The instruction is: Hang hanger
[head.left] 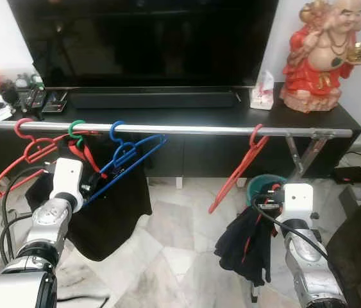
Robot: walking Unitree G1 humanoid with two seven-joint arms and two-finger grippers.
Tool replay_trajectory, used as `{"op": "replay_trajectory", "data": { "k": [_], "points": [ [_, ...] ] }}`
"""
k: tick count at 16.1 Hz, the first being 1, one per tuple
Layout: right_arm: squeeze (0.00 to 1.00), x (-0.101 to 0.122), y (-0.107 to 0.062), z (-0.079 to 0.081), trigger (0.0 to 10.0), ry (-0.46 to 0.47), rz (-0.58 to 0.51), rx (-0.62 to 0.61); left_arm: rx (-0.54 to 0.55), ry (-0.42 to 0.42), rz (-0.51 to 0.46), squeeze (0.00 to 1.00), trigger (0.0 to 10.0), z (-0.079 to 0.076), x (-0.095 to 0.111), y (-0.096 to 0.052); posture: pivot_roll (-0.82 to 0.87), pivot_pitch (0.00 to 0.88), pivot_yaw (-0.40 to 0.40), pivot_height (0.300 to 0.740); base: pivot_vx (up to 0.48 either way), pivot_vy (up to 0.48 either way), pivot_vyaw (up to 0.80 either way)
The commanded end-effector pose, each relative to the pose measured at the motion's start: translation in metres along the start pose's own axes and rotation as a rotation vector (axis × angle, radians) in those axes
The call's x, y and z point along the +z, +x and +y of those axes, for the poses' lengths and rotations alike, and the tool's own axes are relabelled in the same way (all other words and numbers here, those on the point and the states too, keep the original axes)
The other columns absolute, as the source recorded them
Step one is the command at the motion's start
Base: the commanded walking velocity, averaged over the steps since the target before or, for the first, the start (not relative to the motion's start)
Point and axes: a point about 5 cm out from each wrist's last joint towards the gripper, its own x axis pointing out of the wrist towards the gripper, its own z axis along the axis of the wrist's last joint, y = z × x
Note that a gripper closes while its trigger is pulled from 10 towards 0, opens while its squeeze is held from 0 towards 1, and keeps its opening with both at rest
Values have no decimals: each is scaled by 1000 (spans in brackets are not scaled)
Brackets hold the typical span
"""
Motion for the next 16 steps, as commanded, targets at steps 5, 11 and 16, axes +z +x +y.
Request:
{"op": "replay_trajectory", "data": {
  "k": [5, 11, 16],
  "points": [
    [0, -23, -10, -17, 10000, 132, 67, -165, -46, -55, -146, 0, 10000, -36, 1, -5, -218, 0, 11, 740, 0, 0, 0],
    [0, -44, -23, -13, 10000, 189, 116, -180, -32, -88, -295, 0, 10000, -47, 26, -8, -215, 0, 21, 740, 0, 0, 0],
    [0, -37, -19, -12, 10000, 198, 80, -174, -57, -78, -288, 0, 10000, -52, 28, -8, -216, 0, 21, 740, 0, 0, 0]
  ]
}}
